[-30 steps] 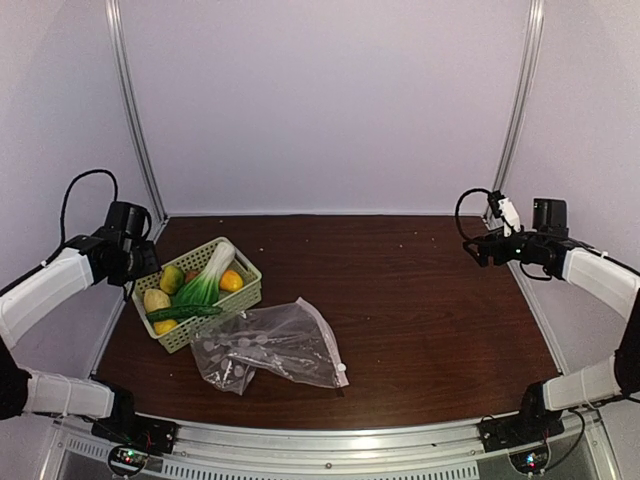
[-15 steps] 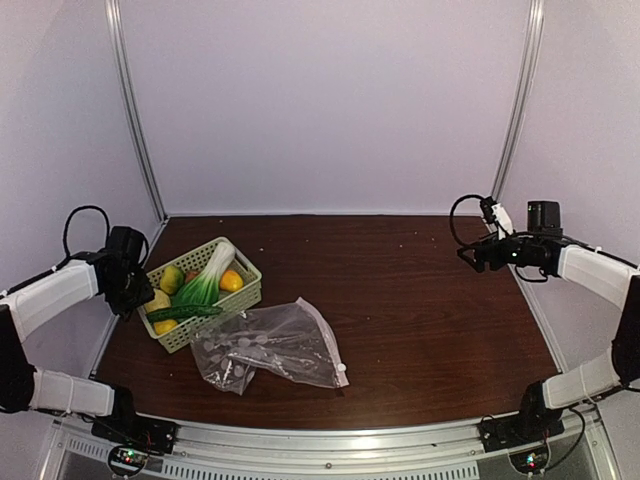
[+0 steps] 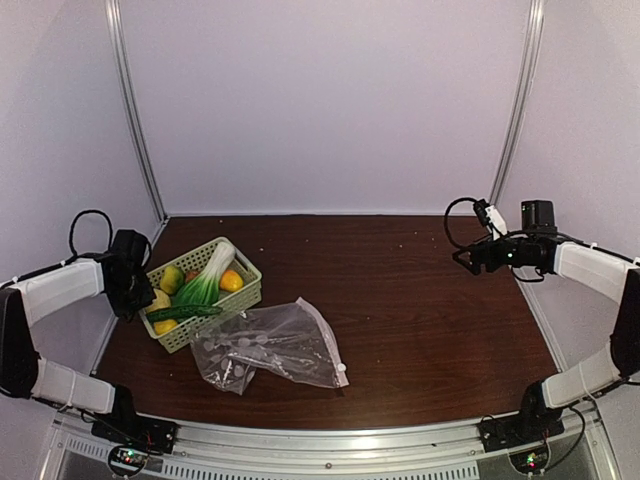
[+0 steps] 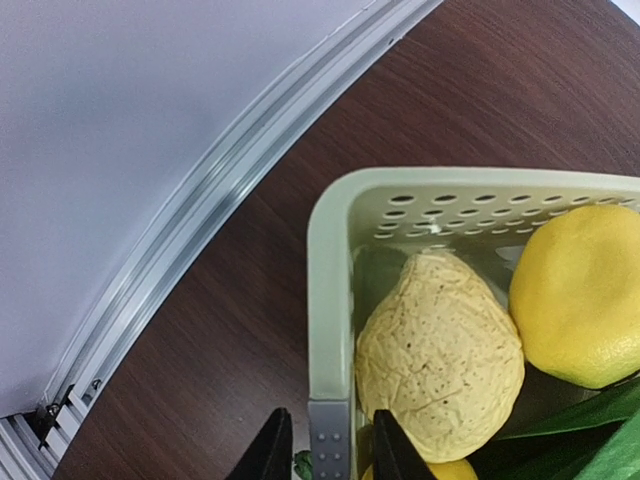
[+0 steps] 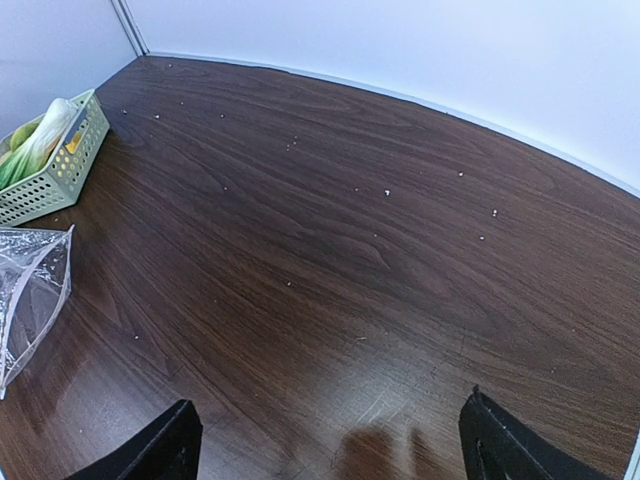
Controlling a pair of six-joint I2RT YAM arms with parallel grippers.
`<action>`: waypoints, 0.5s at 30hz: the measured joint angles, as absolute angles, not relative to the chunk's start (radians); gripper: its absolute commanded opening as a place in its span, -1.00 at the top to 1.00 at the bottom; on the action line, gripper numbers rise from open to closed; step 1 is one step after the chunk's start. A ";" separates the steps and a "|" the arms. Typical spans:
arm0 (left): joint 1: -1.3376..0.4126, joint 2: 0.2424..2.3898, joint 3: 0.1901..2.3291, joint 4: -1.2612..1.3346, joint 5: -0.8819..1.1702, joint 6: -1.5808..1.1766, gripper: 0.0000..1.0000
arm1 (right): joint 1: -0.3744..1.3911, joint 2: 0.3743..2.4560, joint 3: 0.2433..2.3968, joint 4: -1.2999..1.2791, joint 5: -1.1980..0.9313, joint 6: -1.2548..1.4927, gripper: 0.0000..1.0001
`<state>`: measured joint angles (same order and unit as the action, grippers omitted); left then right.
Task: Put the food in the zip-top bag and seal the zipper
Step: Move the bin to the center of the board.
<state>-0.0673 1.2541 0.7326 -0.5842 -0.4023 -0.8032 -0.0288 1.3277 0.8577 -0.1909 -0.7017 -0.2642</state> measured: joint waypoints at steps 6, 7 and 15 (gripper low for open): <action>-0.066 1.254 0.733 -0.545 -0.404 -0.786 0.69 | -0.013 1.337 0.858 -0.192 -0.702 -0.267 -0.80; -0.065 1.254 0.733 -0.539 -0.404 -0.778 0.72 | -0.010 1.338 0.858 -0.192 -0.702 -0.268 -0.79; -0.064 1.279 0.739 -0.492 -0.388 -0.758 0.88 | 0.036 1.339 0.859 -0.203 -0.702 -0.289 -0.78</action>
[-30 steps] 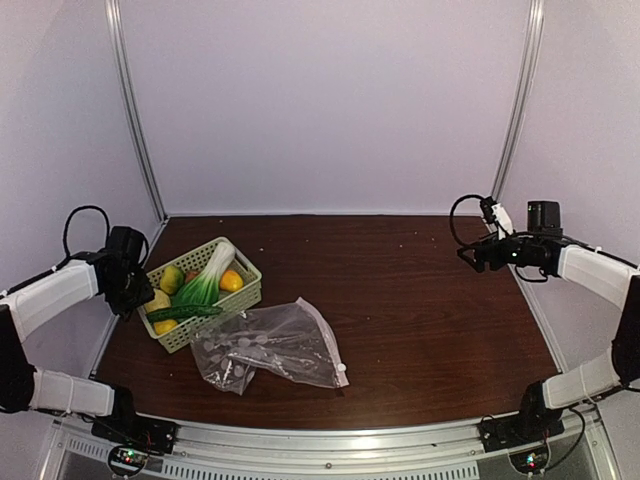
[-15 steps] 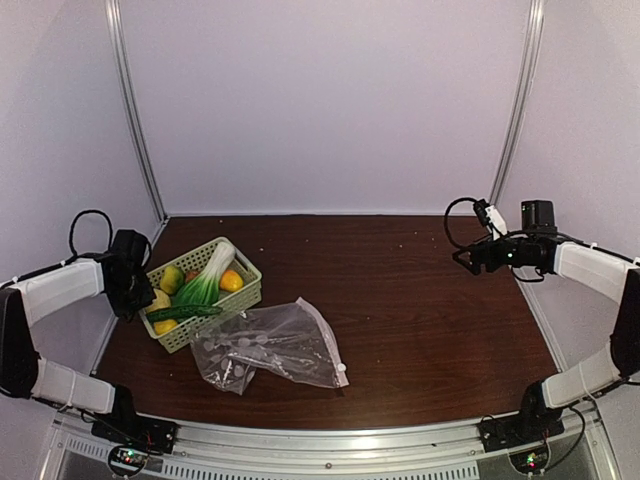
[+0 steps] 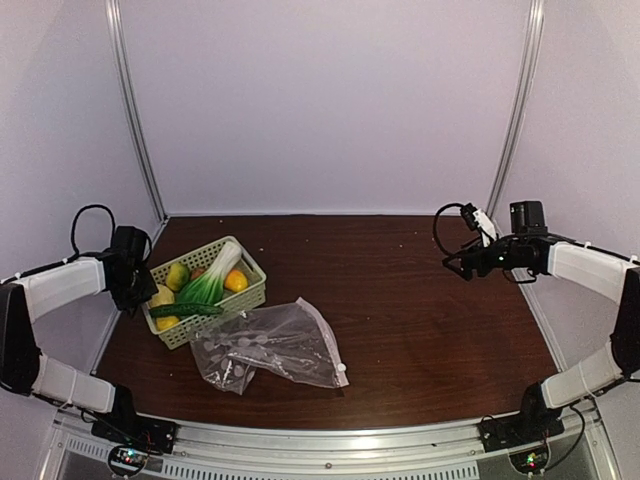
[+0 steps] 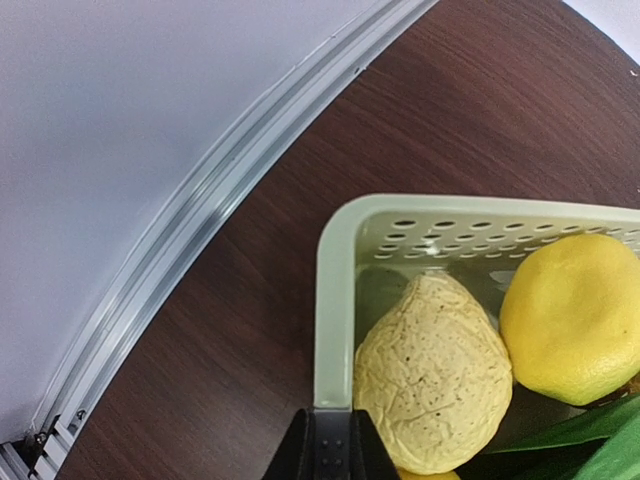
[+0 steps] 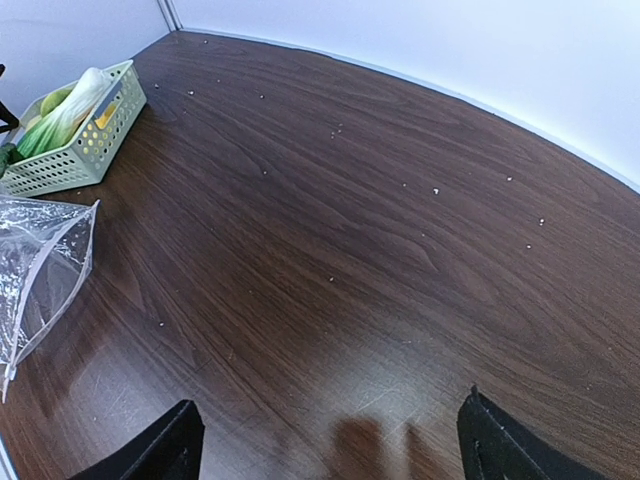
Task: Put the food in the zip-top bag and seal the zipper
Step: Move the bin to the center of the board.
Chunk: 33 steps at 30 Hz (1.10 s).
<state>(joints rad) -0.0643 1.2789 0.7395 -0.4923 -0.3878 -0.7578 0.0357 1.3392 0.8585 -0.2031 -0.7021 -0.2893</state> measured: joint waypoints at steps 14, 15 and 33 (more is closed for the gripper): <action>-0.064 1.466 0.904 -0.411 -0.301 -0.659 1.00 | 0.079 1.364 0.867 -0.245 -0.699 -0.328 -0.78; -0.064 1.492 0.931 -0.411 -0.293 -0.648 1.00 | 0.080 1.364 0.867 -0.245 -0.699 -0.331 -0.78; -0.066 1.870 1.292 -0.266 0.071 -0.503 1.00 | 0.114 1.364 0.867 -0.262 -0.675 -0.348 -0.77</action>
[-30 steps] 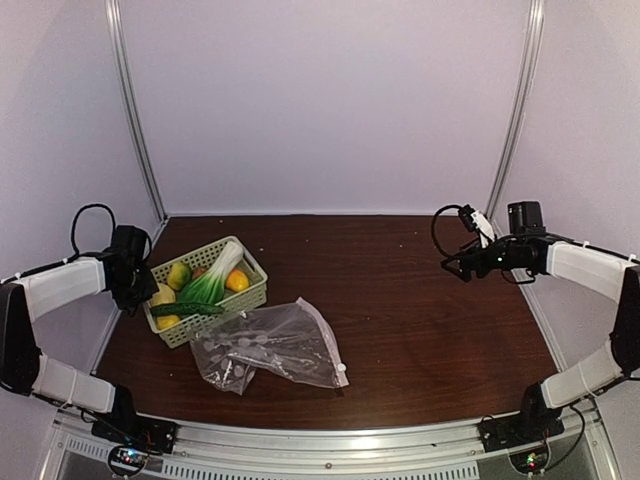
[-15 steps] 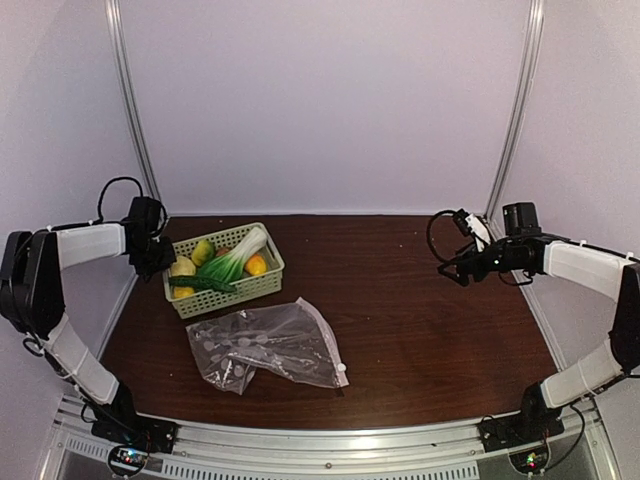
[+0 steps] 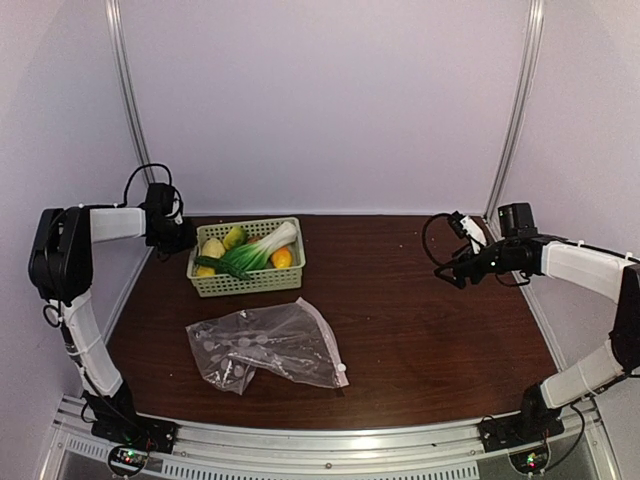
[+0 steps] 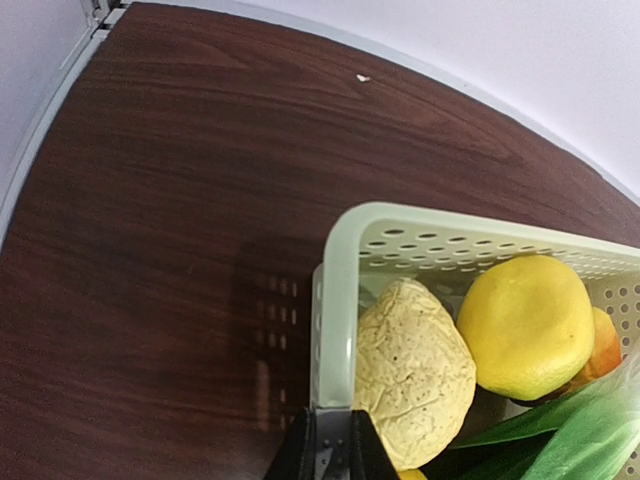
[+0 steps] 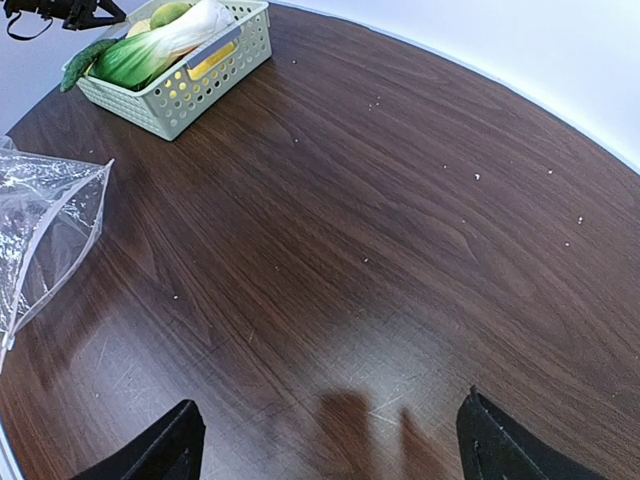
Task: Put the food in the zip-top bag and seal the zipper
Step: Move the bin to the center of the board, then pick up the zipper food storage bag from the center of the board.
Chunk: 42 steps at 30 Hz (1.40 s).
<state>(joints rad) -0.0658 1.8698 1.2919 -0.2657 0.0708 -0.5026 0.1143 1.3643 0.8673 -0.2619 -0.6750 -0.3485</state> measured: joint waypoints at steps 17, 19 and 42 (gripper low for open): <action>-0.239 2.087 1.541 -0.209 0.151 -0.541 0.97 | 0.146 1.383 0.878 -0.276 -0.624 -0.371 -0.77; -0.242 2.088 1.551 -0.212 0.154 -0.542 0.71 | 0.149 1.383 0.878 -0.278 -0.620 -0.372 -0.77; -0.348 1.229 0.982 -0.210 0.081 -0.370 -0.01 | 0.332 1.547 1.091 -0.432 -0.521 -0.503 -0.60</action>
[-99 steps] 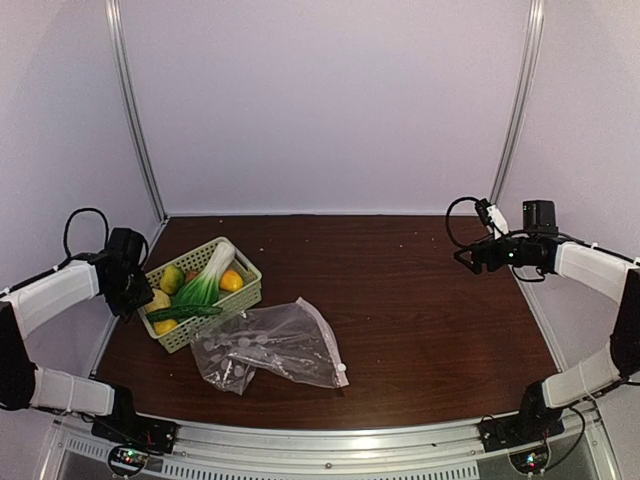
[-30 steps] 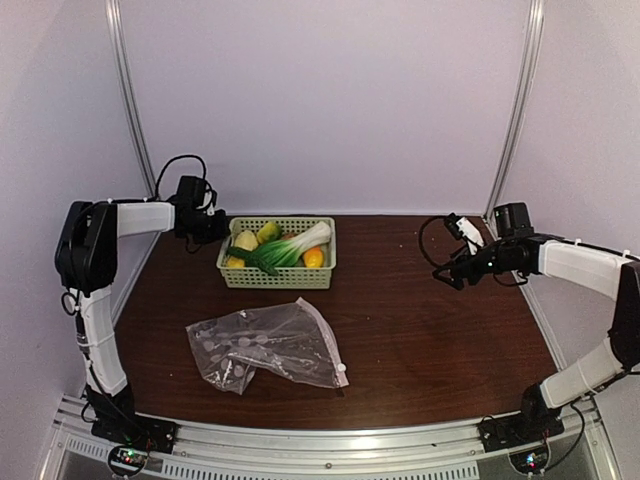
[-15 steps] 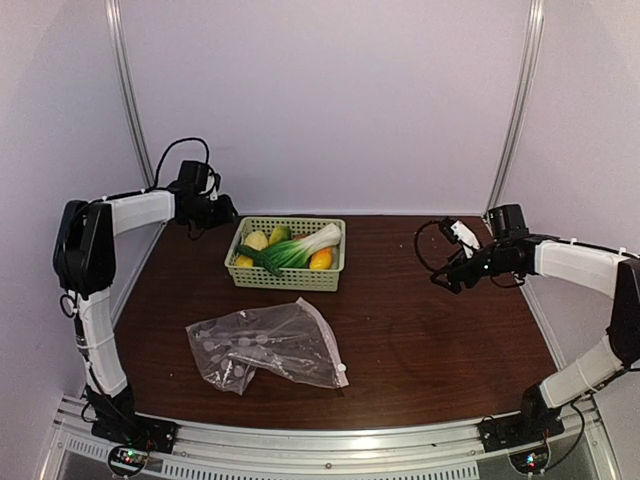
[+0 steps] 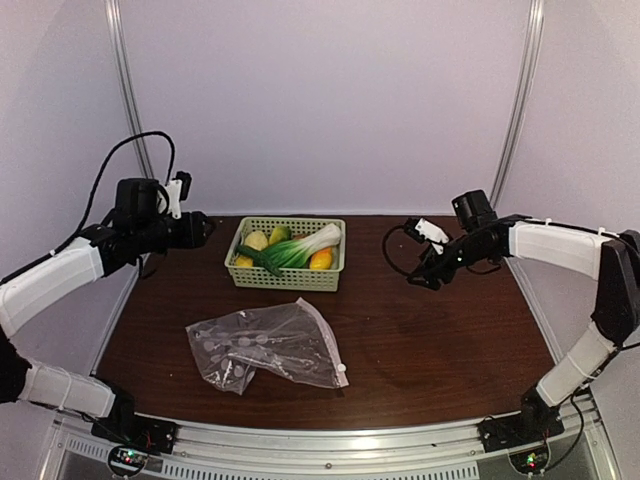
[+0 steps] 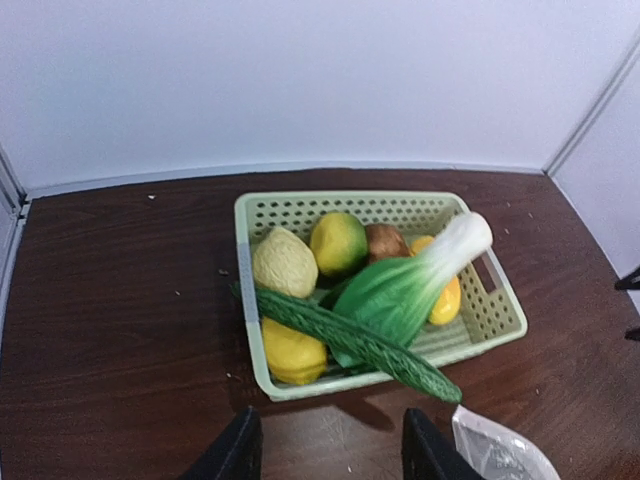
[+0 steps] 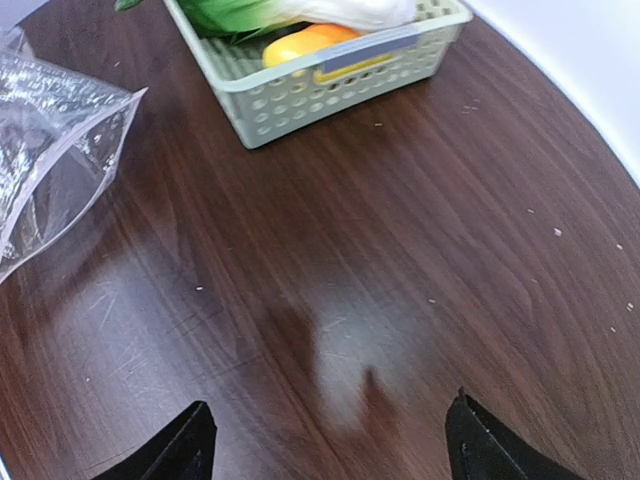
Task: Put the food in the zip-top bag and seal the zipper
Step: Pick up the zipper food storage bag from the center of the board.
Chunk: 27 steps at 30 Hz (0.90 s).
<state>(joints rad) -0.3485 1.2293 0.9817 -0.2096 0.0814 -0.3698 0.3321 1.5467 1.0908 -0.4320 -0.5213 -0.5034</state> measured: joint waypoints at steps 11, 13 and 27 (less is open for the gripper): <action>-0.570 0.973 0.792 -0.220 0.170 -0.386 -0.26 | 0.511 1.768 1.184 -0.474 -0.657 -0.377 -0.40; -0.617 0.982 0.792 -0.246 0.171 -0.391 -0.26 | 0.536 1.806 1.191 -0.471 -0.674 -0.330 -0.42; -0.709 1.042 0.710 -0.333 0.153 -0.487 -0.04 | 0.688 1.983 1.258 -0.372 -0.820 -0.054 -0.48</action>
<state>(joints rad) -0.7090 1.0416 0.7101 -0.3332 0.1528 -0.4870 0.6876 1.9827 1.2583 -0.3717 -0.8200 -0.0536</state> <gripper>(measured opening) 0.551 0.736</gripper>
